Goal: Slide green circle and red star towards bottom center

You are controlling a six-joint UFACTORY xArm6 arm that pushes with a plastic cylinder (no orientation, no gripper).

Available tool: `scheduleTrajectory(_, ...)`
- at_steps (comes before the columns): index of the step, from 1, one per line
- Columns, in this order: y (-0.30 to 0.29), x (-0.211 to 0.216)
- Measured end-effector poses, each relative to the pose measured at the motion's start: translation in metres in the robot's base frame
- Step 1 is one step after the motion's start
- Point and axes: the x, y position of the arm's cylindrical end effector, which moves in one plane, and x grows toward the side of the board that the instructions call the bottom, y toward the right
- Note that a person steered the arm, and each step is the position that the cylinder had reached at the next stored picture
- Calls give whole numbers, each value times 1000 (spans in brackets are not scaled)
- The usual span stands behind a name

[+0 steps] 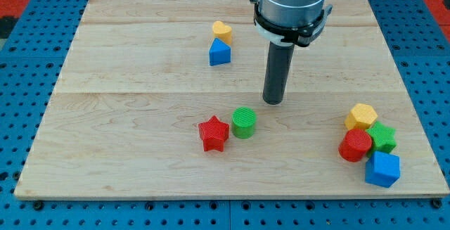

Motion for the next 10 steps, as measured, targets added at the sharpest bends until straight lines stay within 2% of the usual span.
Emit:
scheduleTrajectory(1, -15, 17)
scheduleTrajectory(2, -16, 17)
scheduleTrajectory(6, -85, 32)
scheduleTrajectory(10, -42, 36)
